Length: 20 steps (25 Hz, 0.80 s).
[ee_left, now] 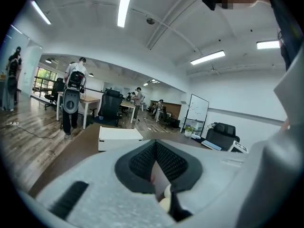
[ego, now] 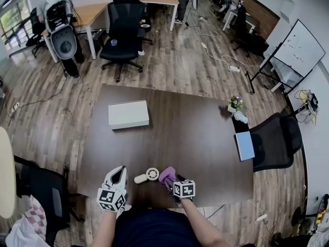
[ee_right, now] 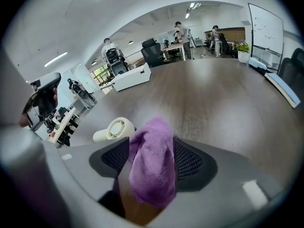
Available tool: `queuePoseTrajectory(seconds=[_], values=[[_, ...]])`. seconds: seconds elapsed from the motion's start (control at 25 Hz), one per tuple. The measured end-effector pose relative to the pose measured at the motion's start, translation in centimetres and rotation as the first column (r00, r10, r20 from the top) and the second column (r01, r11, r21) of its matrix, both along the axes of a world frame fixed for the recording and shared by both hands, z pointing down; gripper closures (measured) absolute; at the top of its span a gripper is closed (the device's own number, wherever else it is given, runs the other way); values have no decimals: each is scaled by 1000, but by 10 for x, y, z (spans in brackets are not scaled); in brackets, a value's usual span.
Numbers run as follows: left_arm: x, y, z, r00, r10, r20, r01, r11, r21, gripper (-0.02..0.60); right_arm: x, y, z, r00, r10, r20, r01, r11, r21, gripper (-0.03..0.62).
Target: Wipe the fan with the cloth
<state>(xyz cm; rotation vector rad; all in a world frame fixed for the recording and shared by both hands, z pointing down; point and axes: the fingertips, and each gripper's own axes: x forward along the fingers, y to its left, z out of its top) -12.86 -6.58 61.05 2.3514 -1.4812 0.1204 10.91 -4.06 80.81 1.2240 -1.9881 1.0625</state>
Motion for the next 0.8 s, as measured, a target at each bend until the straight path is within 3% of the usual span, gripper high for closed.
queuePoseTrajectory(seconds=[0.2,0.32,0.56,0.8], values=[[8,2,8,1000,27,-4,-28,999,-37,591,7,4,-37,999,25,28,-28,996,87,290],[14,3,8,999,53,8,-52,998,-37,591,11,4,-70,997,41,64,-51,985,164,332],[21,7,8,996,85,10,-84,995,-45,591,25,7,-142,990,81,116,-114,941,317,582],[26,12,11,993,114,17,-113,992,-54,589,31,14,-167,979,94,180,-153,926,346,583]])
